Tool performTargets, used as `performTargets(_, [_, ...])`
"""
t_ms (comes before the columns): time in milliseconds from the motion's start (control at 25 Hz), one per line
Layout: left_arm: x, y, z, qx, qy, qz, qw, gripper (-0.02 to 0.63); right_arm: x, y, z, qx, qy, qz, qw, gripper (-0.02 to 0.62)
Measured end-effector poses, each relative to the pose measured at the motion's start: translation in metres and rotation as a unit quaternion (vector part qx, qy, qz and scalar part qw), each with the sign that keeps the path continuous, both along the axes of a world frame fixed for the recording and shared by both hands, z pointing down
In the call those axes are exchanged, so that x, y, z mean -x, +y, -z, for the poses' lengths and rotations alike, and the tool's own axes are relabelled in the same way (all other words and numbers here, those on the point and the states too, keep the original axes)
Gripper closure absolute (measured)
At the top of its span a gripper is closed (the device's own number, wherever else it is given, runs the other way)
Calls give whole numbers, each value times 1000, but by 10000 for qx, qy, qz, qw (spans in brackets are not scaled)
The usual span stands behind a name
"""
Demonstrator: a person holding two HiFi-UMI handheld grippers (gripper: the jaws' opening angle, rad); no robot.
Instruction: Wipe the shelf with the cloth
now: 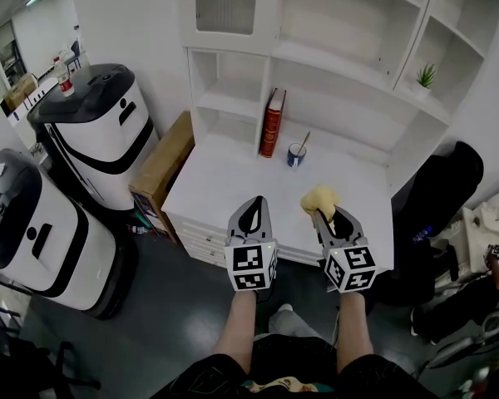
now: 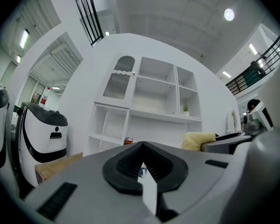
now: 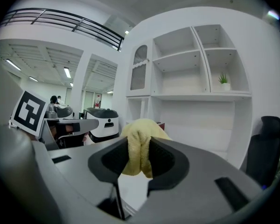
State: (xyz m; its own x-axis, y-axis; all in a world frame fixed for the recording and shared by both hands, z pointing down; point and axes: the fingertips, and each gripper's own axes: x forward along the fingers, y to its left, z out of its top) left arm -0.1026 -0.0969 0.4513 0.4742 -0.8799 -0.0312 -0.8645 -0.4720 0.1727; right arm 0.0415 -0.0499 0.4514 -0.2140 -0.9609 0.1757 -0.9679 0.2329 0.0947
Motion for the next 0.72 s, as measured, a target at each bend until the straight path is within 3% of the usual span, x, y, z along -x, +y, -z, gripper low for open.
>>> performTargets(320, [-30,-56,-11,84,-318,82,9994,607,-33,-65,-18,46,-348,68,9994,480])
performTargets(720, [-90,-147,41,-396,-596,241,9971,609,-93,-172,17,-417,-782,322,9955,480])
